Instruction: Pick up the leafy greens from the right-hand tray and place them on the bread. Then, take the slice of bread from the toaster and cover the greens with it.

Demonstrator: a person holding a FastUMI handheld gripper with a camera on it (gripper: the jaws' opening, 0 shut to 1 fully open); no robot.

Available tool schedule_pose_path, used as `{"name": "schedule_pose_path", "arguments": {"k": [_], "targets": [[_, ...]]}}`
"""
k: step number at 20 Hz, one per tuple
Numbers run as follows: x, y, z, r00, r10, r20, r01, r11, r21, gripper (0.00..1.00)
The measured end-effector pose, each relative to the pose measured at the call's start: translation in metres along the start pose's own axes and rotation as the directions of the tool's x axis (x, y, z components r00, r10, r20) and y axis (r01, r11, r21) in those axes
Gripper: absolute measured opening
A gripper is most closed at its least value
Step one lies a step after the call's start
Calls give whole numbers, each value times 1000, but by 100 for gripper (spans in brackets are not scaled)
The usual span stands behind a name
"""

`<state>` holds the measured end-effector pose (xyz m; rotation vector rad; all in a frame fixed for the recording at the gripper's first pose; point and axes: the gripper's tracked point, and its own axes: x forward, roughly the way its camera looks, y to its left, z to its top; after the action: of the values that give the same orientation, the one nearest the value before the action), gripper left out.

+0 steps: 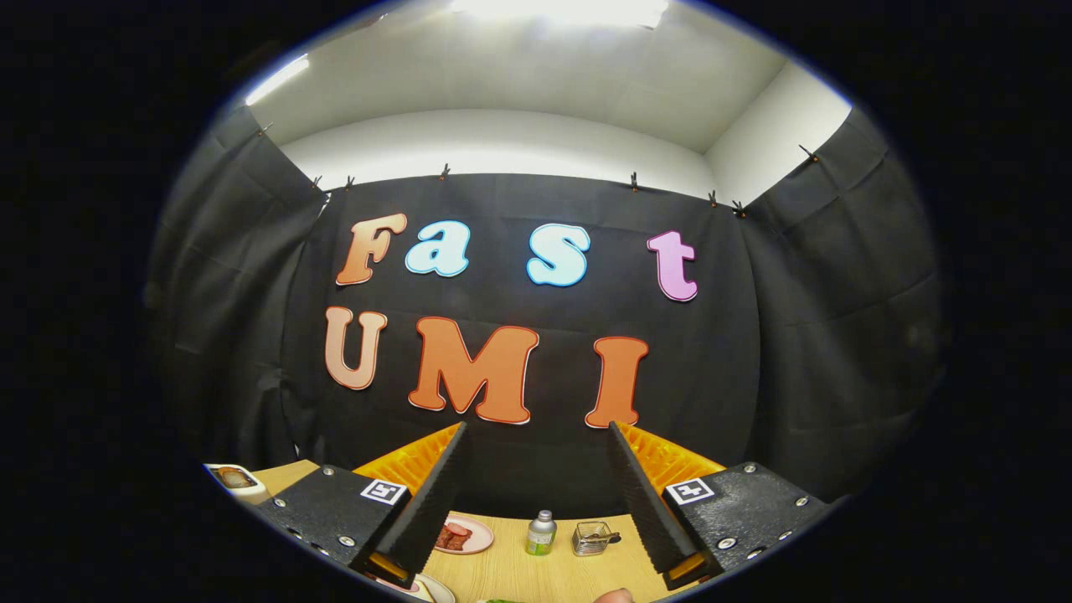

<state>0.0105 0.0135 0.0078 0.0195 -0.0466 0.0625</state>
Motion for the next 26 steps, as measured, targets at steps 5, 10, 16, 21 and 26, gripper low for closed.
{"name": "schedule_pose_path", "arguments": {"k": [5,10,16,21,26], "targets": [[11,4,-19,999,23,-39,-23,1000,9,97],[17,7,-63,991,46,-129,-46,999,3,97],[-2,23,-160,927,125,-355,-110,992,60,97],[-28,33,-240,816,191,-545,-150,982,119,97],[-56,37,-315,680,247,-690,-197,968,152,95]]}}
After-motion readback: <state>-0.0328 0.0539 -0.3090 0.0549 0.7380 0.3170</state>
